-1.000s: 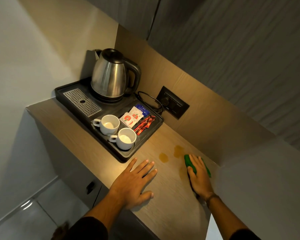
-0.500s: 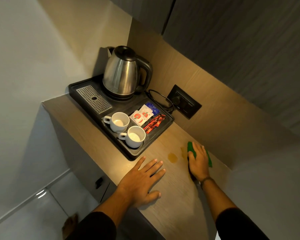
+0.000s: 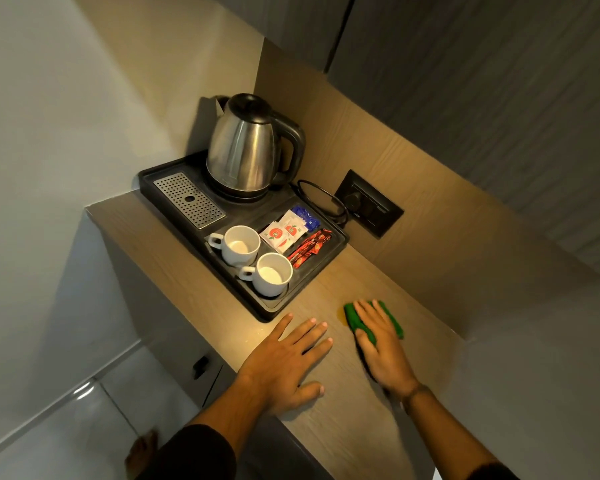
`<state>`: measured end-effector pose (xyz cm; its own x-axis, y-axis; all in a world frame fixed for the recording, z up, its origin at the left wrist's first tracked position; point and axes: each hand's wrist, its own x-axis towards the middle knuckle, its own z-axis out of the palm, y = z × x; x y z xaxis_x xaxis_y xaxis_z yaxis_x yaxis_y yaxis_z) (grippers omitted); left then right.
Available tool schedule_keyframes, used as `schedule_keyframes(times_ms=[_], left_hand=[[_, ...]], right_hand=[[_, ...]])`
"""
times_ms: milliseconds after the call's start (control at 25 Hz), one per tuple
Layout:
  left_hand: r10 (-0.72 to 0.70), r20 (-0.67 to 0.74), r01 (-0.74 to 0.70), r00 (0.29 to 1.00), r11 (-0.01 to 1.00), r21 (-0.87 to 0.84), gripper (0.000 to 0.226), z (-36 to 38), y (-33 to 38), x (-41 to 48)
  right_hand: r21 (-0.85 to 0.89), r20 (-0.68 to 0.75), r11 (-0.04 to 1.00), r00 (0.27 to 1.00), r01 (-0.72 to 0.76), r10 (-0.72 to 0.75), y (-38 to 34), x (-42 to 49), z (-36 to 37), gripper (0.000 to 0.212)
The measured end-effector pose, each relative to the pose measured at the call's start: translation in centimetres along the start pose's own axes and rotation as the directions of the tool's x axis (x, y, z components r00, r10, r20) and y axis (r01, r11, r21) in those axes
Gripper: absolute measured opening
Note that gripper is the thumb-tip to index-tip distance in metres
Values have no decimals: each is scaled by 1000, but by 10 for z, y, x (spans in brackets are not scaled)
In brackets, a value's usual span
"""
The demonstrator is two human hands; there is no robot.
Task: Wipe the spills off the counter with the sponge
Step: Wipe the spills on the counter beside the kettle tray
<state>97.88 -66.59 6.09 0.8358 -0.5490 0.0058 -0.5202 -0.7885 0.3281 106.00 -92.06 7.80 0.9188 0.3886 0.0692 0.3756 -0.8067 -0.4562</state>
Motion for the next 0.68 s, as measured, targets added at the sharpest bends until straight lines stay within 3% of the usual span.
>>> schedule_keyframes(times_ms=[80, 200, 240, 400, 600, 680], left_hand=[[-1, 5, 1, 1000, 1000, -1, 78, -1, 0, 1], [0, 4, 0, 1000, 1000, 12, 79, -1, 1, 2], [0, -2, 0, 1000, 1000, 9, 79, 0, 1, 1], [5, -6, -5, 1000, 1000, 0, 79, 0, 0, 1], [9, -18, -9, 1000, 1000, 19, 78, 1, 0, 1], [10, -25, -9, 1000, 1000, 14, 78, 4, 0, 1]], right_hand=[[-7, -15, 1000, 1000, -6, 6, 15, -9, -12, 51], [8, -75, 982, 979, -190, 190, -6, 36, -8, 50], [11, -51, 982, 981, -187, 187, -18, 36, -1, 52], [-30, 59, 996, 995, 80, -78, 5, -24, -1, 52], [10, -39, 988, 987, -153, 154, -18, 25, -1, 52], [-23, 26, 999, 999, -37, 38, -23, 2, 9, 53]])
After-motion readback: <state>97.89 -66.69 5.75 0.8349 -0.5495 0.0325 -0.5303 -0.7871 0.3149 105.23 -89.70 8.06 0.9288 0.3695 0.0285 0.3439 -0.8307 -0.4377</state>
